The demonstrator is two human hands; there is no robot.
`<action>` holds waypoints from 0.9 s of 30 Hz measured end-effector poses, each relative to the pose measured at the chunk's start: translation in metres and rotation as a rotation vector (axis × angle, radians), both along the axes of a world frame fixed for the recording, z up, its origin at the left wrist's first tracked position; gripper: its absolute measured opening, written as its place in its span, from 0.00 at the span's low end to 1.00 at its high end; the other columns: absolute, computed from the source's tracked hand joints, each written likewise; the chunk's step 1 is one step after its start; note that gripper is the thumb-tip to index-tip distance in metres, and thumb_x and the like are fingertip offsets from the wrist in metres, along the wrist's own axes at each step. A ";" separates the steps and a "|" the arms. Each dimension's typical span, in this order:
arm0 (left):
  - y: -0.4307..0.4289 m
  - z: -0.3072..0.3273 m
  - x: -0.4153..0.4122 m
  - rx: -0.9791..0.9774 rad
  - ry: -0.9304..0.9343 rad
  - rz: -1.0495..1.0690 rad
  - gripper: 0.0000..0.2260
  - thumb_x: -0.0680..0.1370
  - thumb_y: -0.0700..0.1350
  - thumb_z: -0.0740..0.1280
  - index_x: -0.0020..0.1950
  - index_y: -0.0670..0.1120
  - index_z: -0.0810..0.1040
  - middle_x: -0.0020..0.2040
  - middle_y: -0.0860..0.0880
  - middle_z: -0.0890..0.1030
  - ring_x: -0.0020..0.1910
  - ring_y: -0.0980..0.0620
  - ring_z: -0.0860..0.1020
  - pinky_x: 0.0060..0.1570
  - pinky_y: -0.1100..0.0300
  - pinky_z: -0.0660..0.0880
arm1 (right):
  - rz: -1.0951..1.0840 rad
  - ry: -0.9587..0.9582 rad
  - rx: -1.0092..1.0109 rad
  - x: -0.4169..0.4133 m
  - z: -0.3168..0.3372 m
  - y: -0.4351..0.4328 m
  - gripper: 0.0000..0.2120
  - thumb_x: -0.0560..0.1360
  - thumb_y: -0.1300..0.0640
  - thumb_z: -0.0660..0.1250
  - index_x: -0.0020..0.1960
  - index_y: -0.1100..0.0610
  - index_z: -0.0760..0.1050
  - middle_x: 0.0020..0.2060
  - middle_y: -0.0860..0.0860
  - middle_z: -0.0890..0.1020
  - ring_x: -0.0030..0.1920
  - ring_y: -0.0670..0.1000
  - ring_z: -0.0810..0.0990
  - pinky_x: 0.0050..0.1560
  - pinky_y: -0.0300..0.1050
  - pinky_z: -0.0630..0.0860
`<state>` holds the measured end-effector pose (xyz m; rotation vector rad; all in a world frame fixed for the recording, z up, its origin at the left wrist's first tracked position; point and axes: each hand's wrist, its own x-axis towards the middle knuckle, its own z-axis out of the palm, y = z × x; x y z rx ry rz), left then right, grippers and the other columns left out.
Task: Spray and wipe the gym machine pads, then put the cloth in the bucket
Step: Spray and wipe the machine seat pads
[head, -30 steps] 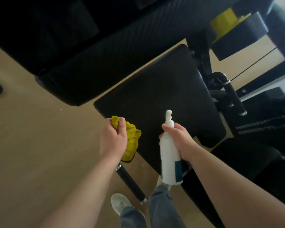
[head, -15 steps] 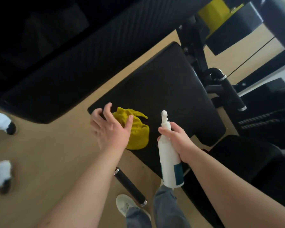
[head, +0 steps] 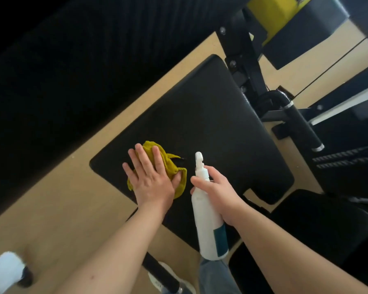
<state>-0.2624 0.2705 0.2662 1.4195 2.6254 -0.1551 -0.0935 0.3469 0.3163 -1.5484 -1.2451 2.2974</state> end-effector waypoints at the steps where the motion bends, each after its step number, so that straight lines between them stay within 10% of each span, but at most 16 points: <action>1: 0.010 -0.001 0.001 0.014 0.010 -0.036 0.47 0.79 0.70 0.51 0.82 0.41 0.33 0.80 0.34 0.32 0.80 0.30 0.39 0.78 0.32 0.43 | -0.001 0.011 -0.001 0.002 0.000 0.008 0.12 0.80 0.48 0.71 0.60 0.38 0.74 0.41 0.48 0.87 0.40 0.46 0.87 0.37 0.40 0.80; 16: 0.202 0.017 0.011 0.078 0.082 -0.406 0.35 0.83 0.65 0.52 0.84 0.48 0.50 0.84 0.39 0.43 0.82 0.35 0.42 0.80 0.37 0.48 | -0.166 0.050 0.069 0.011 0.000 0.084 0.11 0.79 0.52 0.71 0.56 0.36 0.75 0.43 0.52 0.87 0.40 0.48 0.86 0.37 0.42 0.81; 27: 0.023 0.025 -0.023 -0.224 0.003 -0.163 0.40 0.81 0.63 0.59 0.83 0.54 0.37 0.81 0.48 0.29 0.79 0.36 0.30 0.71 0.21 0.40 | -0.164 0.085 -0.024 -0.020 0.004 0.051 0.15 0.79 0.54 0.72 0.65 0.46 0.76 0.42 0.56 0.86 0.41 0.53 0.86 0.41 0.48 0.84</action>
